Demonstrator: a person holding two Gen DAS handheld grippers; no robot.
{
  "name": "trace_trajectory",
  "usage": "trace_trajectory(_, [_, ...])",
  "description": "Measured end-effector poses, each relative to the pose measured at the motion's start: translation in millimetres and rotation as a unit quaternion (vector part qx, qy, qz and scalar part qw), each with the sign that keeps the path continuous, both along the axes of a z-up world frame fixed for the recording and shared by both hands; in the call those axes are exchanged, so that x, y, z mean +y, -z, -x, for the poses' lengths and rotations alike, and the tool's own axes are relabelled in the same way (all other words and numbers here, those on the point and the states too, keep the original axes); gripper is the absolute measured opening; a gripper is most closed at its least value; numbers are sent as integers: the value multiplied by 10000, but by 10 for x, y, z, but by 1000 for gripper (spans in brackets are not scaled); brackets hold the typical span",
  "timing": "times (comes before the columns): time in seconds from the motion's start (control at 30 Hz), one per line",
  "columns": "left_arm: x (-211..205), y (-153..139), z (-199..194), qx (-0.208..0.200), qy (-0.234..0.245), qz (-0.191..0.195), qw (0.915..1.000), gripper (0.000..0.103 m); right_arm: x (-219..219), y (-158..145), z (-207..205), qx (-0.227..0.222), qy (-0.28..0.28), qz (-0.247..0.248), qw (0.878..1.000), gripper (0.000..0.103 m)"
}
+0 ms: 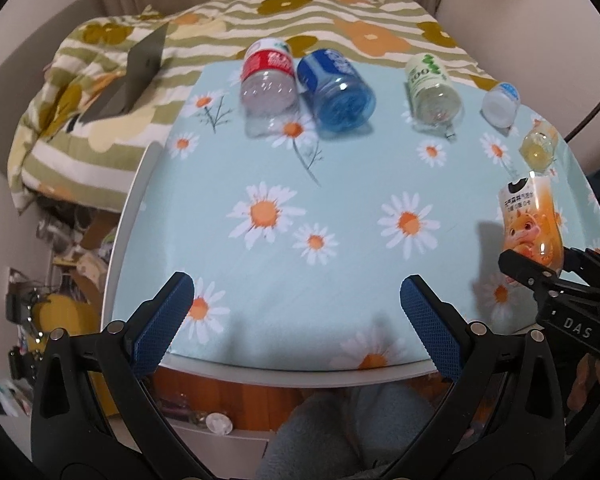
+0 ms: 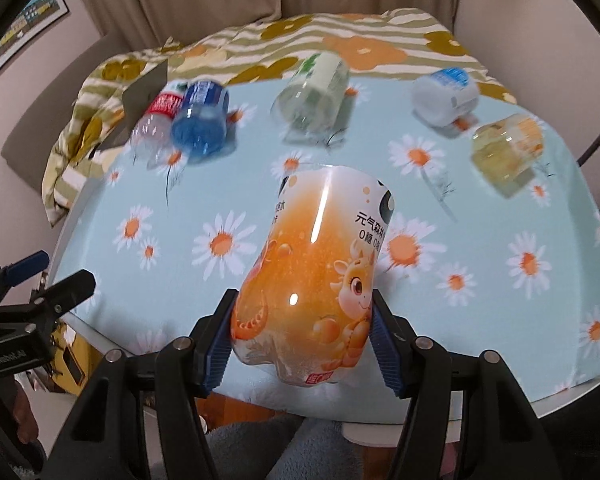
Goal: Flip cup upright
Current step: 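Lift the orange cup with the right gripper, set it down, open, then move the left gripper to the orange cup and grasp its body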
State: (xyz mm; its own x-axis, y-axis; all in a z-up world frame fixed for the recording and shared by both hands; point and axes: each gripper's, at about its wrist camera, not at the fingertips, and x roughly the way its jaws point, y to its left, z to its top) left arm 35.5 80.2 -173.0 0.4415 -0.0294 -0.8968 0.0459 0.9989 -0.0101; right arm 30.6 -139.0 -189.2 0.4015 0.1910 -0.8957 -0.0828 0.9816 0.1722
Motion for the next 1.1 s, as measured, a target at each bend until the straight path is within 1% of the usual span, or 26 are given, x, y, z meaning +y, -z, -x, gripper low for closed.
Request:
trace_trajectory(0.23, [67, 127, -75, 91, -20, 17, 10000, 103, 107, 196, -76, 48, -138, 171, 9997, 57])
trace_trajectory(0.5, [108, 186, -192, 134, 21, 30, 9999, 103, 85, 300, -191, 209, -50, 309, 9993, 58])
trace_trajectory(0.63, [134, 200, -223, 157, 33, 29, 9999, 103, 97, 333, -208, 272, -7, 300, 9992, 58])
trace_trajectory(0.7, [143, 201, -230, 163, 46, 27, 9999, 103, 110, 328, -208, 236, -11, 329, 9992, 59])
trace_trajectory(0.73, [143, 200, -236, 163, 56, 28, 9998, 103, 119, 331, -212, 238, -23, 321, 9992, 60])
trace_trajectory(0.8, [141, 200, -242, 161, 68, 26, 9998, 103, 122, 329, -217, 237, -20, 280, 9993, 76])
trace_trajectory(0.83, [134, 198, -247, 162, 82, 22, 9998, 103, 115, 321, -210, 205, 13, 254, 9995, 90])
trace_trajectory(0.87, [125, 193, -250, 166, 95, 21, 9998, 103, 114, 308, -204, 176, 24, 222, 9996, 97])
trace_trajectory(1.0, [80, 144, -272, 210, 154, 44, 9996, 103, 95, 181, -153, 54, 82, 245, 9997, 98])
trace_trajectory(1.1, [-7, 58, -304, 235, 242, 81, 9994, 103, 10, -23, -88, -59, 162, 111, 9998, 101])
